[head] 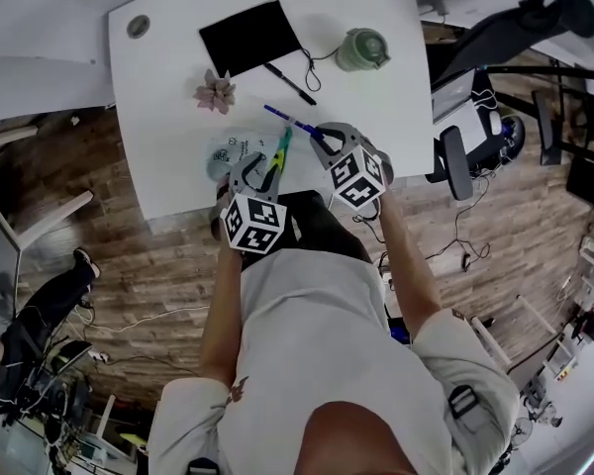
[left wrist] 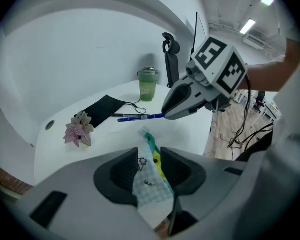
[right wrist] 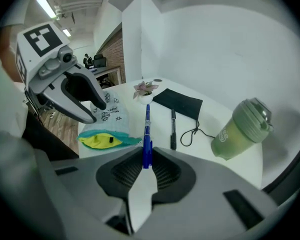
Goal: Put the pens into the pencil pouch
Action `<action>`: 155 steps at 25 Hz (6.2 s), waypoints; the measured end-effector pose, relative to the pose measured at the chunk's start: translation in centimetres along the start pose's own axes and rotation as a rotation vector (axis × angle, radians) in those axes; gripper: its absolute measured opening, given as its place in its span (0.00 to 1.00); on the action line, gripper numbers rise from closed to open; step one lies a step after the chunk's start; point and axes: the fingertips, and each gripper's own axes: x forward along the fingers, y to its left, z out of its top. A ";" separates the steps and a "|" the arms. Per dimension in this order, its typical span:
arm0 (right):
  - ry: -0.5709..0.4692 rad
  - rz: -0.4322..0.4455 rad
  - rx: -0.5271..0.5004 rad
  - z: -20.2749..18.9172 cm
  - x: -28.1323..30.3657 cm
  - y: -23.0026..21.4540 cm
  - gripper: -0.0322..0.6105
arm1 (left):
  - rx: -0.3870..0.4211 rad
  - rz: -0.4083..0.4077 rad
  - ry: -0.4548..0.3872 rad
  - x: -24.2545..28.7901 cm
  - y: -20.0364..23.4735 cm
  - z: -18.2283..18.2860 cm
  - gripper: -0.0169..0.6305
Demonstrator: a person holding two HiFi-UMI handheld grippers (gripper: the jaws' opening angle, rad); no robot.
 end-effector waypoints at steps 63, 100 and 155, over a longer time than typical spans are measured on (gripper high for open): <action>0.196 0.176 -0.319 -0.3 -0.2 8.9 0.14 | -0.281 0.057 -0.063 -1.2 1.4 0.2 0.03; -0.051 0.182 -0.301 5.6 5.0 10.2 0.15 | -0.539 -0.090 -0.225 -2.6 3.9 1.0 0.03; 0.096 0.008 0.107 0.7 7.1 -5.9 0.14 | -0.501 -0.071 -0.155 2.1 6.5 2.7 0.03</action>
